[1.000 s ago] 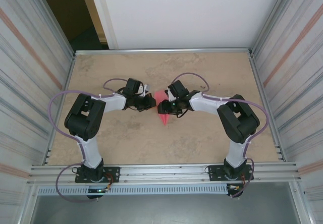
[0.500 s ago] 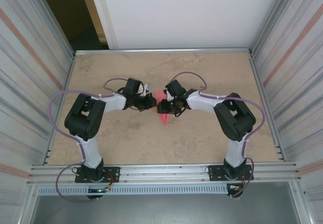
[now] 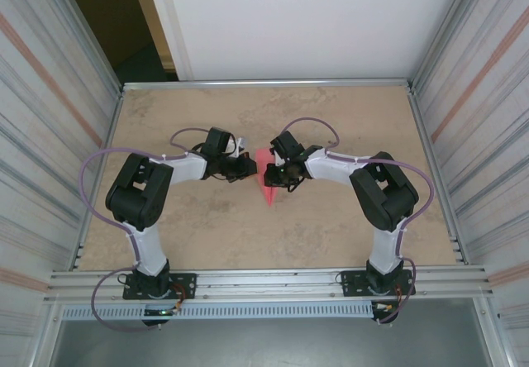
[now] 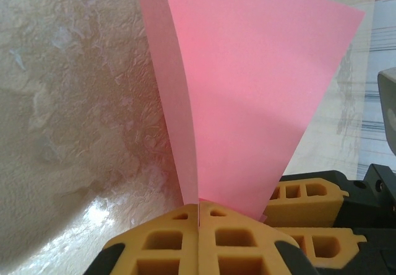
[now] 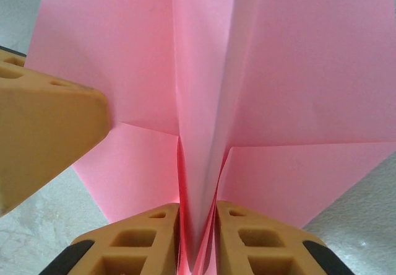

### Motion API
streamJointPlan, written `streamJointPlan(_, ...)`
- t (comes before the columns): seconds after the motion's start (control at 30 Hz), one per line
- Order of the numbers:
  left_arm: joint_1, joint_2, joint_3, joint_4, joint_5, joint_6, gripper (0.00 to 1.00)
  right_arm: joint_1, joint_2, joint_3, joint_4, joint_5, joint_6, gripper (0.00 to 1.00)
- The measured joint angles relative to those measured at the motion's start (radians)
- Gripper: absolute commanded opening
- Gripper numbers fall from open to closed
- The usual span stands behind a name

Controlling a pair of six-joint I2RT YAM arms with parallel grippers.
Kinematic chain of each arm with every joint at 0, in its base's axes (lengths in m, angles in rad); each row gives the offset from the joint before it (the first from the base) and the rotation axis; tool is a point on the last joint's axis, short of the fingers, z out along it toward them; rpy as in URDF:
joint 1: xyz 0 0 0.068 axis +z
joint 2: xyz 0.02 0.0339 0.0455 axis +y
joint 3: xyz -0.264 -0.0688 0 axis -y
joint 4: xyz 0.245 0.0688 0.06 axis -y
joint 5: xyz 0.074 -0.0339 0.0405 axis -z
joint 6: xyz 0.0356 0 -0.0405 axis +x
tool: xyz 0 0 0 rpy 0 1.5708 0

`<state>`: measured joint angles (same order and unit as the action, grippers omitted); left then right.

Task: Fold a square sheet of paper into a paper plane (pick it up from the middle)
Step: Move the paper plane to the top-center of the table.

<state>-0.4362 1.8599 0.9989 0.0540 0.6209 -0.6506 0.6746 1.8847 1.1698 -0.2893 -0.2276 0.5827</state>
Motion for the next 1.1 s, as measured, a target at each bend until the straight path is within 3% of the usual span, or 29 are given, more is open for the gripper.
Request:
streamJointPlan(0.13,0.0,0.0,0.0,0.0,0.0,0.0,0.04,0.0,0.001,0.0,0.0,0.0,0.0,0.22)
streamJointPlan(0.27,0.0,0.0,0.0,0.0,0.0,-0.001,0.08,0.0,0.01,0.006,0.0,0.0,0.009,0.13)
streamJointPlan(0.5,0.025,-0.047,-0.018,-0.028,-0.023,-0.005,0.29,-0.002,0.011,0.034,-0.04,0.042,0.011,0.08)
streamJointPlan(0.6,0.05,-0.124,-0.036,-0.07,-0.071,-0.003,0.42,-0.012,0.011,0.068,-0.089,0.087,0.007,0.07)
streamJointPlan(0.83,0.086,-0.32,-0.047,-0.18,-0.222,0.025,0.62,-0.083,0.029,0.193,-0.217,0.182,-0.043,0.08)
streamJointPlan(1.1,0.086,-0.351,-0.105,-0.23,-0.319,0.057,0.75,-0.138,0.153,0.355,-0.334,0.233,-0.094,0.12)
